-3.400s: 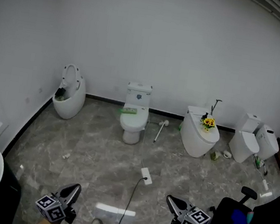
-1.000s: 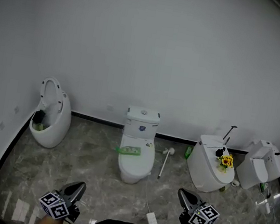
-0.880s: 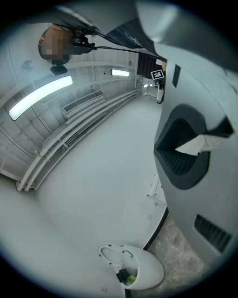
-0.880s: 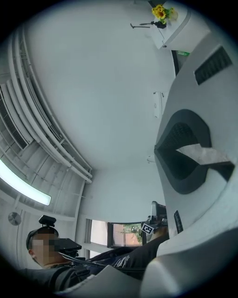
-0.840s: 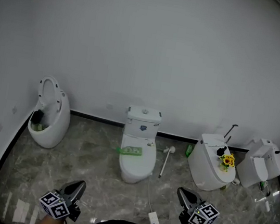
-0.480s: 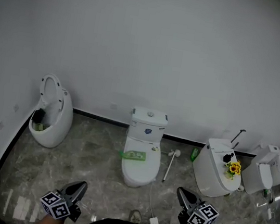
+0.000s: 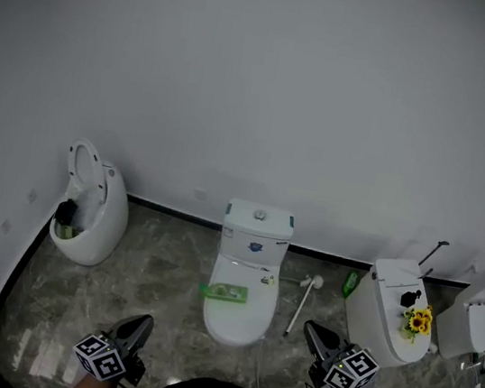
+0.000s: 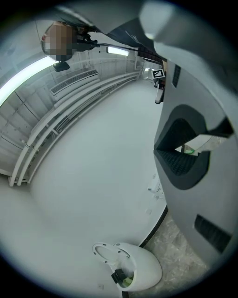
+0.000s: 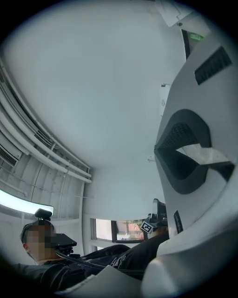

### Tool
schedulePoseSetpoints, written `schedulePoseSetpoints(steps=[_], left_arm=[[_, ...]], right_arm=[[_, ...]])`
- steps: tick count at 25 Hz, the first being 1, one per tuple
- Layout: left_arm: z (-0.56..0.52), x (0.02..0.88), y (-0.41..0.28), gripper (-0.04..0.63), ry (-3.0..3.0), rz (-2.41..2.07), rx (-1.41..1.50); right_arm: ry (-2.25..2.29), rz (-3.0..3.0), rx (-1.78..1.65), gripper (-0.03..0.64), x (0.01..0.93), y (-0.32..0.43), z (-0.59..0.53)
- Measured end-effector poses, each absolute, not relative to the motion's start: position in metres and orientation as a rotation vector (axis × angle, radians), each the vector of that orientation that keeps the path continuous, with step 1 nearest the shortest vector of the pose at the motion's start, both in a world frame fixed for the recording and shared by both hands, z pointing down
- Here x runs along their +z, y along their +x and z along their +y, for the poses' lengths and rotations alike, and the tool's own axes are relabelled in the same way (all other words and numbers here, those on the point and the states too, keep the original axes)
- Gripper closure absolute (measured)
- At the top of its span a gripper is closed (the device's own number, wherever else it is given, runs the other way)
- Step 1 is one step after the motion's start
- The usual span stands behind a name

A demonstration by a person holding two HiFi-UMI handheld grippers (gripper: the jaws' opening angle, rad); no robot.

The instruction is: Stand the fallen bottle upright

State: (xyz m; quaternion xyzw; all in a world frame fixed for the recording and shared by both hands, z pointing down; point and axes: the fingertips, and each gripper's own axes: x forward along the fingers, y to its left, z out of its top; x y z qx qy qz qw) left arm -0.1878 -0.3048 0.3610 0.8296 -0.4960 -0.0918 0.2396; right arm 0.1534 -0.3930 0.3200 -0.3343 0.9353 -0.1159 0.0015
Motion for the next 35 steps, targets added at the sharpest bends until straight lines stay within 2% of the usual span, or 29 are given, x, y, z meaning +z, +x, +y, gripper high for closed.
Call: schedulePoseSetpoints(steps=[8,25,35], left_arm=[[-0.395,0.382,-0.139,0.583,2.245,-1.294,-0.186],[-0.573,0.475,-0.206,0.583,2.245,-0.984,-0.082],[-0.627,0.594,-0.187,0.583,2.046,-1.06,-0.009]], right_arm=[[-1.039,2.943,-0.43,0.614,0.346,0.179,-0.478],[-1.317,2.883,-0.51,0.614,0.389,0.083,-0.617],[-1.229,2.91,-0.575,0.614,0.484,0.081,-0.686]])
